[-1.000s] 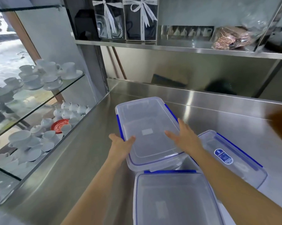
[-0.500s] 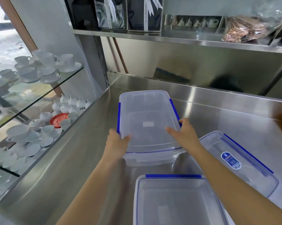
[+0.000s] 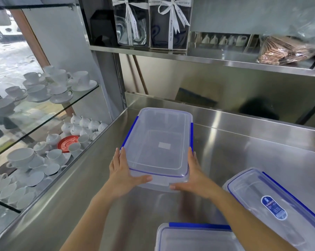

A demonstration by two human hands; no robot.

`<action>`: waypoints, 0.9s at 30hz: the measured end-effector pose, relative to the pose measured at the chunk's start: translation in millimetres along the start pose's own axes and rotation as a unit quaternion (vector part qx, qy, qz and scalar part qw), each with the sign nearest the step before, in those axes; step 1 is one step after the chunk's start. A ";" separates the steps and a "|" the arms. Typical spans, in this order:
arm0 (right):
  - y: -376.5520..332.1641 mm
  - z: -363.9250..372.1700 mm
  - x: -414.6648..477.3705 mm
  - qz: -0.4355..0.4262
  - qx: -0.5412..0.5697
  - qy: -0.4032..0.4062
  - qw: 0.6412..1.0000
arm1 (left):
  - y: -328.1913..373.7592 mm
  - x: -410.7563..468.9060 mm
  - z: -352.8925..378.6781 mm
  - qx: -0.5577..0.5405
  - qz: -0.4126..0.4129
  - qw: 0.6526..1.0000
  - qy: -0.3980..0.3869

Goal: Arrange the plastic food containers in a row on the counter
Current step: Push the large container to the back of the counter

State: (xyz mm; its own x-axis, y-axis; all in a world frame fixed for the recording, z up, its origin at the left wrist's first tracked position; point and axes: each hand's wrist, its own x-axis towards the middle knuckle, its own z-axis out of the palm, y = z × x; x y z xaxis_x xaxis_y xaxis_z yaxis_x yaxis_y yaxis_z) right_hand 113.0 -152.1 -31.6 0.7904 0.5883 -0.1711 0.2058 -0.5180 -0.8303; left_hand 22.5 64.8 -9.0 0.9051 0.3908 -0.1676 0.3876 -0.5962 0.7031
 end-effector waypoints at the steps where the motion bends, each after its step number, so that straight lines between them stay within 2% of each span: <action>1: -2.2 -0.4 4.9 0.005 -0.009 0.000 1.000 | -1.4 6.6 -2.8 0.007 0.004 1.000 0.000; 7: -22.6 0.2 34.6 0.037 -0.035 0.008 0.999 | -3.9 48.7 -20.5 0.036 0.008 0.999 0.009; 12: -30.4 1.6 57.7 0.048 -0.040 0.029 0.998 | -3.8 80.8 -28.0 0.117 0.035 0.992 0.016; 21: -32.5 -0.2 71.2 0.063 -0.098 0.033 0.993 | -8.5 99.9 -26.1 0.154 0.039 0.987 -0.005; 27: -32.0 -15.6 56.0 0.035 -0.120 0.035 0.992 | 10.3 86.5 -33.8 0.131 0.019 0.990 -0.042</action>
State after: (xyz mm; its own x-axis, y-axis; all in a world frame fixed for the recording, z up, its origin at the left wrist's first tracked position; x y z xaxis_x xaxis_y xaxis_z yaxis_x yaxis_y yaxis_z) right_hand 159.7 -112.3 -6.3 0.8440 0.5051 -0.1804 0.2731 -0.6941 -0.6660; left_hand 98.9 116.2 7.1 0.9272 0.3106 -0.2094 0.3746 -0.7750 0.5090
